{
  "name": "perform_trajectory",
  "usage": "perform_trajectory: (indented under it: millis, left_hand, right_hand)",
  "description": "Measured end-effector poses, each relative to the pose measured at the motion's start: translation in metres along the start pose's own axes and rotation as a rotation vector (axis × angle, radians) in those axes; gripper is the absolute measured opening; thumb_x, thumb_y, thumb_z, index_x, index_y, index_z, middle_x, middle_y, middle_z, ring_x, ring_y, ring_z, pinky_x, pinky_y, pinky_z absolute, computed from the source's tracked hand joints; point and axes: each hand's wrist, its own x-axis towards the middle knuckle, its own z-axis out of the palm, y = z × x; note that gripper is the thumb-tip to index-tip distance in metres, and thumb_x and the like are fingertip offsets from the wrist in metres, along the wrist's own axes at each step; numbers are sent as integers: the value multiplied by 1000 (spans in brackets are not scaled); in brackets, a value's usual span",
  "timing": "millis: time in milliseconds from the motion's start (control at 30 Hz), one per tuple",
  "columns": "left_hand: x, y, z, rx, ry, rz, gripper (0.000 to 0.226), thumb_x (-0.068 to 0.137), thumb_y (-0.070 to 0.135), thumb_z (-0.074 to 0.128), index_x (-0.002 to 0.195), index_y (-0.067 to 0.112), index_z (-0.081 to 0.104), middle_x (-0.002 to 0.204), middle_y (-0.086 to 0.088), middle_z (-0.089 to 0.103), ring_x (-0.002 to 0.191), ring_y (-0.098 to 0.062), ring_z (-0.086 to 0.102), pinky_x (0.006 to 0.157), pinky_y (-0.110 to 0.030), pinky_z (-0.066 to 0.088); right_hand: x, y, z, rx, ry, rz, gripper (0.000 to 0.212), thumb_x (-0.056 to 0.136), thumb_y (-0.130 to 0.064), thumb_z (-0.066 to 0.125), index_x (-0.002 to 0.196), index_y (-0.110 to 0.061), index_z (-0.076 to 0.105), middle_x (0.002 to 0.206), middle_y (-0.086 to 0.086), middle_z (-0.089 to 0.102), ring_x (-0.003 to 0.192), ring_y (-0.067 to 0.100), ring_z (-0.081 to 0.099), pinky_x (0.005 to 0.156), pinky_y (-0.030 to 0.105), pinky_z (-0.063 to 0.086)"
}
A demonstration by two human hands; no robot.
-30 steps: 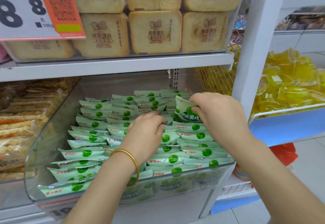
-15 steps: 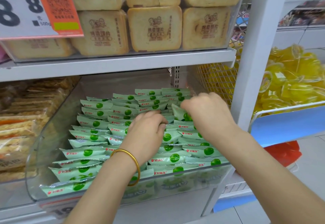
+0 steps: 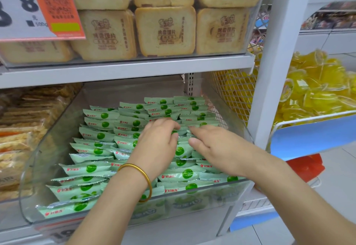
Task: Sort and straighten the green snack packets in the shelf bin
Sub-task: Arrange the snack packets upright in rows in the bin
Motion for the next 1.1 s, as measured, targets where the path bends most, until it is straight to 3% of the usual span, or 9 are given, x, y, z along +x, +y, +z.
perform_trajectory:
  millis: [133,267,400,600,800,1000,1100]
  left_hand:
    - [3,1,2,54,-22,69,40,99,23,39,139,24,43,148,3,36,138,-16,25,115,-34,18]
    - [5,3,5,144,-84,108,40,100,34,34,140,38,38,153,9,25,142,-14,13,117,-38,12]
    - [5,2,7,160,-107,105,37,100,37,32,135,41,44,153,11,24,142,-13,11,114,-33,9]
    - [5,4,4,73,-58,152,32,99,29,39,125,31,57,142,16,43,135,-9,28,114,-34,18]
    - [3,4,2,86,-64,167,33,99,29,37,128,32,53,132,14,52,128,-9,36,108,-28,22]
    - [2,3,1,36,-50,194,33,99,29,38,128,29,54,129,12,56,124,-11,43,109,-31,28]
    - [2,1,-3,-104,121,196,25,95,25,50,117,22,61,114,9,56,112,-5,45,95,-9,28]
  right_hand:
    - [-2,-2,-12,79,135,31,33,96,-12,36,125,-9,50,123,11,50,116,28,48,98,42,40]
    - [3,-5,-26,28,289,92,49,82,12,39,123,-11,53,122,10,51,112,29,53,92,42,45]
    - [22,-5,-20,7,236,95,50,82,11,39,122,-13,56,116,11,58,107,30,54,87,39,48]
    - [33,-3,-9,-86,193,144,41,84,5,42,115,-13,60,113,12,58,116,32,42,89,37,44]
    - [34,3,-9,-35,156,147,41,82,5,42,110,-15,65,118,13,56,113,34,45,87,34,44]
    - [18,2,-20,-36,326,41,60,77,16,40,127,-14,57,128,6,51,117,28,48,99,36,40]
    - [2,1,-24,-17,502,-38,61,76,18,42,127,-12,56,128,3,52,121,25,44,100,26,34]
